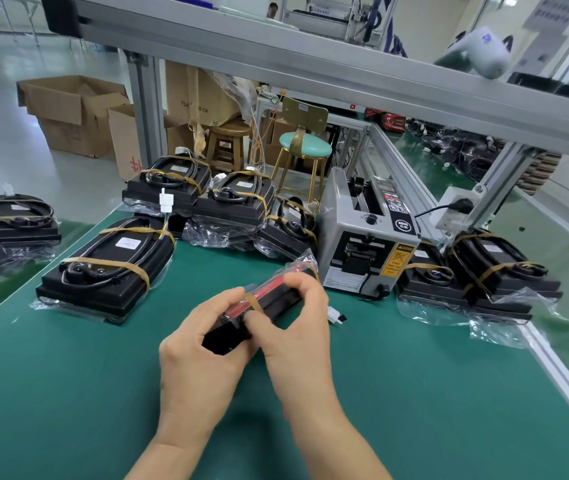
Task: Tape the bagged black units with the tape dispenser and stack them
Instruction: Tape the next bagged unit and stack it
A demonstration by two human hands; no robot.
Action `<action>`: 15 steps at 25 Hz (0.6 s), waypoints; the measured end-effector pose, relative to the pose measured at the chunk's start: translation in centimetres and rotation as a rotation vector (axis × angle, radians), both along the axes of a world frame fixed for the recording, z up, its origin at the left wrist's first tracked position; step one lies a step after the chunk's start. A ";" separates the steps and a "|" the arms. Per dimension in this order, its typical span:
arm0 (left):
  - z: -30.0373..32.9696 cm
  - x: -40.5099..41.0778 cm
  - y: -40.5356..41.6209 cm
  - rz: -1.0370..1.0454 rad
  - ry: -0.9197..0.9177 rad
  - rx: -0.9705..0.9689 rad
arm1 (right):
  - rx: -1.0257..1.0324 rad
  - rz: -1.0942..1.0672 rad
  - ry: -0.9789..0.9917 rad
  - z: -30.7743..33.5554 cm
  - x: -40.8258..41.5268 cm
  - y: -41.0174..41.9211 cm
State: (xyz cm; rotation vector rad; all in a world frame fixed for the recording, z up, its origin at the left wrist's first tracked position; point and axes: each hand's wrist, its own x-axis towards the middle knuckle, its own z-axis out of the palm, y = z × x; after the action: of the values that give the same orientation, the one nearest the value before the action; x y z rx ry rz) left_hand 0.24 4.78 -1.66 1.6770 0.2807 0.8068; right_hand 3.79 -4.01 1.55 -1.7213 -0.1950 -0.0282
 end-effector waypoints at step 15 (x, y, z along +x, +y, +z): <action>-0.1 0.4 1.4 -0.063 0.036 -0.040 | -0.148 0.068 -0.090 -0.3 1.7 -1.3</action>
State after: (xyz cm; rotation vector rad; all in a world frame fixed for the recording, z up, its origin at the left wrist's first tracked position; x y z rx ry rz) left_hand 0.68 6.21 -1.76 1.6561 0.2660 0.7204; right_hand 5.45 -5.31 1.21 -1.8610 -0.3295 -0.0420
